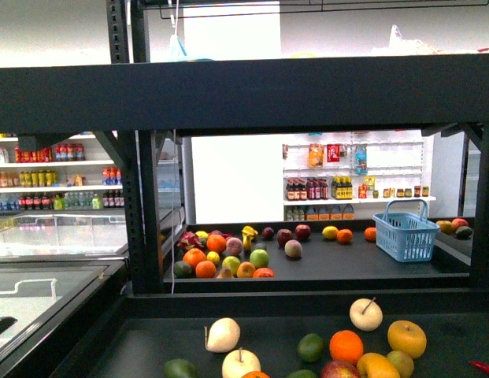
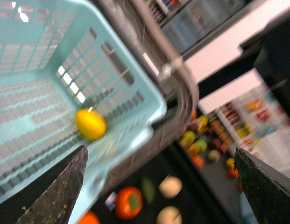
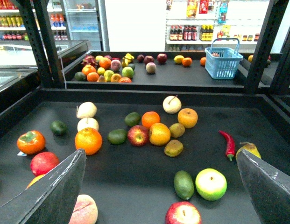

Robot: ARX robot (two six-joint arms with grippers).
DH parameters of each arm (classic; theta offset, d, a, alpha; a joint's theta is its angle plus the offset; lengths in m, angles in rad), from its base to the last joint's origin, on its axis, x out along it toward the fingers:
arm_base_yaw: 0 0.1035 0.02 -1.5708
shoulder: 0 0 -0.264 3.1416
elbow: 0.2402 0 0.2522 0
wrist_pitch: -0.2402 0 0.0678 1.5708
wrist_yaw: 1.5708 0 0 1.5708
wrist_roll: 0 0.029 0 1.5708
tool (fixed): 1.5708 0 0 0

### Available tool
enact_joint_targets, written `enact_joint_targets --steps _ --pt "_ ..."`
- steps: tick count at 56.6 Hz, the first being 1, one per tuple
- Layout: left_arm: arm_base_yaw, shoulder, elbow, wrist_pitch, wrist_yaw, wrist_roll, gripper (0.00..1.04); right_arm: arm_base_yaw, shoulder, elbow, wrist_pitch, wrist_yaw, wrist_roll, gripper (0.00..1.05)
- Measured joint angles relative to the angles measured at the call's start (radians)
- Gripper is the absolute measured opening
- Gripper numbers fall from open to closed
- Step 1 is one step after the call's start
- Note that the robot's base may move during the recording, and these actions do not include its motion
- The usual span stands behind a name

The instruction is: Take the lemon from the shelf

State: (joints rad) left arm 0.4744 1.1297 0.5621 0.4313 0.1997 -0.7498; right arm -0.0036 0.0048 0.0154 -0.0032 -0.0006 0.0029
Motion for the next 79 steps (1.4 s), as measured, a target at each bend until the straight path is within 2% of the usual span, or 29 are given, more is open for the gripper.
enact_joint_targets --steps 8,10,14,16,19,28,41,79 --pt "-0.17 -0.425 -0.038 -0.348 -0.135 0.239 0.97 0.0 -0.001 0.0 0.0 -0.003 0.0 0.97" --pt "-0.208 -0.491 -0.038 -0.396 -0.169 0.257 0.97 0.0 -0.001 0.0 0.0 0.0 0.0 0.97" --pt "-0.337 -0.621 -0.046 -0.486 -0.293 0.322 0.97 0.0 -0.001 0.0 0.0 0.001 0.0 0.97" --pt "-0.423 -0.697 -0.086 -0.488 -0.248 0.422 0.88 0.001 -0.001 0.0 0.0 0.0 0.0 0.97" --pt "-0.465 -0.806 -0.153 -0.534 -0.195 0.574 0.76 0.0 -0.001 0.0 0.0 -0.003 0.0 0.97" --pt "-0.473 -0.935 -0.29 -0.499 -0.198 0.705 0.46 0.001 -0.001 0.0 0.0 0.0 0.0 0.97" --pt "-0.473 -1.022 -0.443 -0.459 -0.199 0.732 0.03 0.001 -0.001 0.0 0.0 -0.001 0.0 0.97" --pt "-0.473 -1.12 -0.549 -0.437 -0.2 0.739 0.03 0.001 -0.001 0.0 0.0 0.0 0.0 0.97"
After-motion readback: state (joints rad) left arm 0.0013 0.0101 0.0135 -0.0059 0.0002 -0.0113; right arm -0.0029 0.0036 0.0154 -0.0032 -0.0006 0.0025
